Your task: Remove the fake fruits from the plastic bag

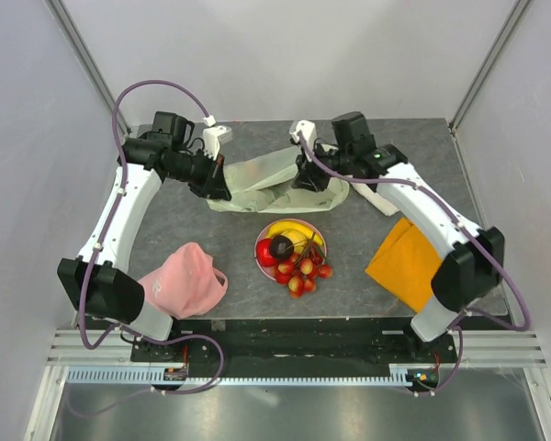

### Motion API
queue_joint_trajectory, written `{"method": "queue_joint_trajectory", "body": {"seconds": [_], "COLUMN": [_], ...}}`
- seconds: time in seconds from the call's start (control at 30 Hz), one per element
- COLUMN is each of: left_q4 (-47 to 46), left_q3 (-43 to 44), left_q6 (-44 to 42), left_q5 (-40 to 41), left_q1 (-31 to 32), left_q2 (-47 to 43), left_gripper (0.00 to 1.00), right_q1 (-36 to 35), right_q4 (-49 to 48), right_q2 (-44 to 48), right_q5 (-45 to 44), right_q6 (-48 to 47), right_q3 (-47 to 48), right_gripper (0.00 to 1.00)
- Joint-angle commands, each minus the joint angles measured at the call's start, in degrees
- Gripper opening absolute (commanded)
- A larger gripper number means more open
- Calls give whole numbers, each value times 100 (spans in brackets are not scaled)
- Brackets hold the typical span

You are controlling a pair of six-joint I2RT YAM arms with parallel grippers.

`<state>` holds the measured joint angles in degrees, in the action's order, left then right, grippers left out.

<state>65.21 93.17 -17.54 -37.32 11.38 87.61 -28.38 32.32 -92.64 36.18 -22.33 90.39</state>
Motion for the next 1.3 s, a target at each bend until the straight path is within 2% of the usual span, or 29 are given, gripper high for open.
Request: {"method": "queue_joint_trajectory", "body": {"seconds": [0.0, 0.13, 0.23, 0.4, 0.53, 0.73, 0.8, 0.83, 0.9, 0.93, 1.03, 1.27], "left_q4": [-123, -184, -175, -158, -149, -140, -140, -140, -158, -140, -140, -131], "left_q3": [228, 299, 351, 439, 387, 229, 158, 88, 27, -26, -88, -193], "left_q6": [234, 339, 383, 392, 374, 269, 199, 164, 111, 110, 102, -188], "left_q5": [-328, -512, -775, -1172, -1295, -1234, -1155, -1129, -1050, -1040, -1067, -707], "left_q1": [23, 31, 40, 66, 66, 66, 75, 67, 75, 75, 84, 365], "left_q2": [63, 80, 107, 107, 142, 186, 186, 177, 160, 168, 212, 300], "left_gripper": [2, 2, 2, 2, 1, 2, 2, 2, 2, 1, 2, 2], "right_q1": [-18, -71, -229, -352, -326, 8, 34, 43, 61, 78, 78, 157], "right_q4": [556, 574, 390, -593, -1034, -1877, -2045, -2167, -2256, -2430, -2660, -2871], "right_q2": [-403, -894, -1316, -2055, -2915, -3199, -3269, -3304, -3409, -3436, -3594, -4156], "right_q5": [-137, -471, -1094, -2184, -3333, -3899, -3987, -4066, -4295, -4347, -4471, -4620], "right_q6": [-395, -422, -395, -62, -123, 106, 71, 71, 70, 97, 167, 361], "right_q3": [304, 479, 620, 787, 1330, 1552, 1587, 1587, 1596, 1570, 1534, 1894], "right_gripper": [22, 19, 18, 17, 14, 12, 18, 25, 34, 46, 62, 72]}}
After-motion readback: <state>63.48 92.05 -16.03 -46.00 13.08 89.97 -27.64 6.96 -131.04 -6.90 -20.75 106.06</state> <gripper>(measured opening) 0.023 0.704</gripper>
